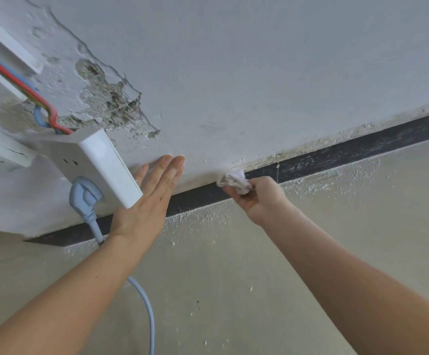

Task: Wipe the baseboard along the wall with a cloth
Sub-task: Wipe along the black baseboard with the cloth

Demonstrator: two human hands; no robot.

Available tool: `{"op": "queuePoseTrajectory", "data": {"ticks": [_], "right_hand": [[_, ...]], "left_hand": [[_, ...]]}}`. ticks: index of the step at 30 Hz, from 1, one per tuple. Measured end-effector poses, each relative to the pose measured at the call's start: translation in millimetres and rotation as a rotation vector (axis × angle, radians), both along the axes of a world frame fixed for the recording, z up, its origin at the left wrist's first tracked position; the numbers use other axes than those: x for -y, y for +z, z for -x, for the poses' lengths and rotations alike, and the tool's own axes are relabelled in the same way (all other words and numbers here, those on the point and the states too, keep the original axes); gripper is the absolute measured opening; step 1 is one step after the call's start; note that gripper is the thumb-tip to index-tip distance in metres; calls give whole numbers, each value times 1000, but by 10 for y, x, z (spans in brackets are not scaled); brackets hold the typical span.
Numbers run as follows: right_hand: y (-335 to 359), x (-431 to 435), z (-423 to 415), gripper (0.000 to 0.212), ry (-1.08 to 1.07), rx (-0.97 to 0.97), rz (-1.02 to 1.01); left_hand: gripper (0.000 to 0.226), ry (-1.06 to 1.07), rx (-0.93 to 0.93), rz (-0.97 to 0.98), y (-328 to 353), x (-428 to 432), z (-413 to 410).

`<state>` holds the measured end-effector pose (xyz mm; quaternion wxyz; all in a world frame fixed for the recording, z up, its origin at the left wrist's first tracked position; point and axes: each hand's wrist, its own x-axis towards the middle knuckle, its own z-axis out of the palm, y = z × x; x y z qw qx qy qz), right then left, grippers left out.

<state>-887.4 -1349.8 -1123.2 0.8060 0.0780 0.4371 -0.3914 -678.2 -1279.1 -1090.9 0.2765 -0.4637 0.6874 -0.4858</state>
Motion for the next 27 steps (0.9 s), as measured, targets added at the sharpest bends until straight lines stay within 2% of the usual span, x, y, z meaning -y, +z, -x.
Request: {"op": "queuePoseTrajectory", "data": {"ticks": [3,5,7,9,11,14,16,19,22,25,27], "right_hand": [[2,-60,286,25,-274,52,-21],[-40,-80,516,29,-481,106,-64],[-80,-107,682,33,-532,60,-88],[-145,-161,696,33,-464,-19,-101],[-240,-240,580,29,-301,-59,-109],[-378,-303,337,18,-5,-97,-75],[-449,-276,192,20,90,-112,-34],[-497,-156,53,33,125,-155,6],[-531,9,61,42,159,-269,52],[-540,154,263,38,121,-345,71],[-523,242,488,25,77,-403,76]], "left_hand": [[59,0,-47,-4,-27,-6,28],[70,-19,-123,-18,-34,6,74],[74,-57,-191,-29,-38,26,171],[79,-88,-260,-69,-75,69,312],[83,-129,-276,-81,-121,157,484],[79,-217,-287,-43,-121,391,693],[75,-259,-258,-12,-86,556,770],[75,-275,-205,20,-106,674,821],[77,-279,-227,31,-118,716,821],[79,-321,-233,24,-85,749,786],[79,-322,-208,28,-86,745,773]]}}
